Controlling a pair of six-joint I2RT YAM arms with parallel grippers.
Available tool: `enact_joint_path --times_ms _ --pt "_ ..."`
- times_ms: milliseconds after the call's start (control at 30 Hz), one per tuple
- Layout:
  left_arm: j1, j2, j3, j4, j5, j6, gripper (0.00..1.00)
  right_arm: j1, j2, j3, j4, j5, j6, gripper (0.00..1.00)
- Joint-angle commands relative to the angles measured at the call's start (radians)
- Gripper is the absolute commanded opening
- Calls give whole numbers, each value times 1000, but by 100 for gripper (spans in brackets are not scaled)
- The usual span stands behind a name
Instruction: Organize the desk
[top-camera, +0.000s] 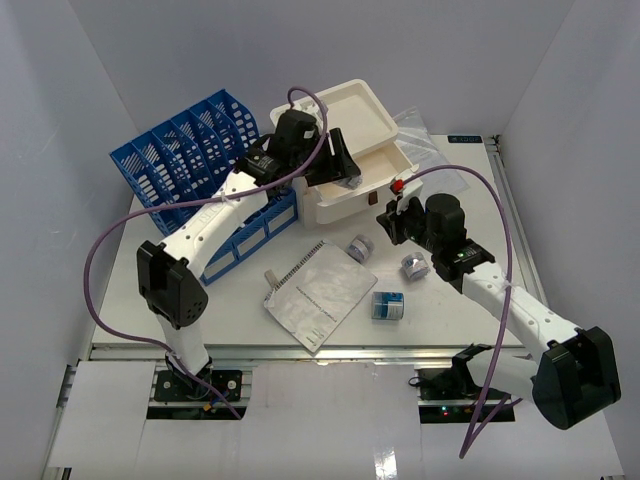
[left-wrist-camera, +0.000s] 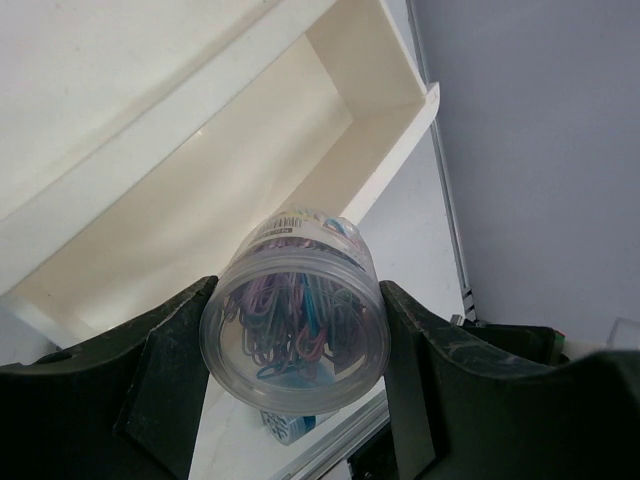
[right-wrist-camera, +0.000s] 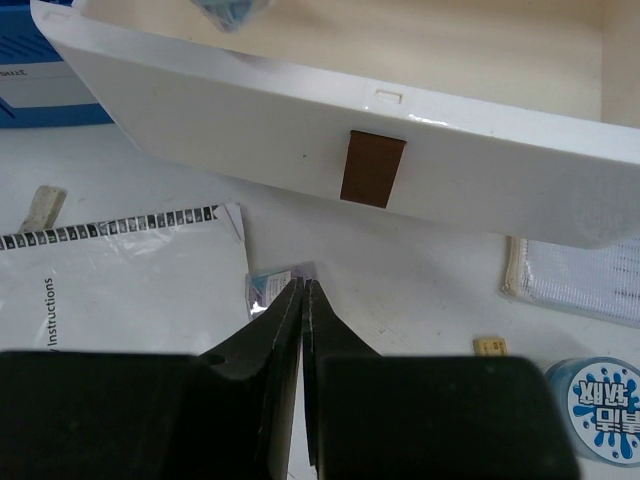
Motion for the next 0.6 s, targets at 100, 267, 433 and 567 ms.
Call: enact_joint_path --times_ms 100,267,433,567 --pt "-25 8 125 -145 -184 36 3 -2 -13 7 11 -2 -20 9" --pt "-26 34 194 -265 -274 54 7 -2 -6 18 13 2 -12 11" --pt "-26 63 222 -316 -291 66 19 -5 -5 23 15 12 -10 16" --pt "-26 72 228 -331 -285 75 39 -4 -8 28 14 18 -12 34"
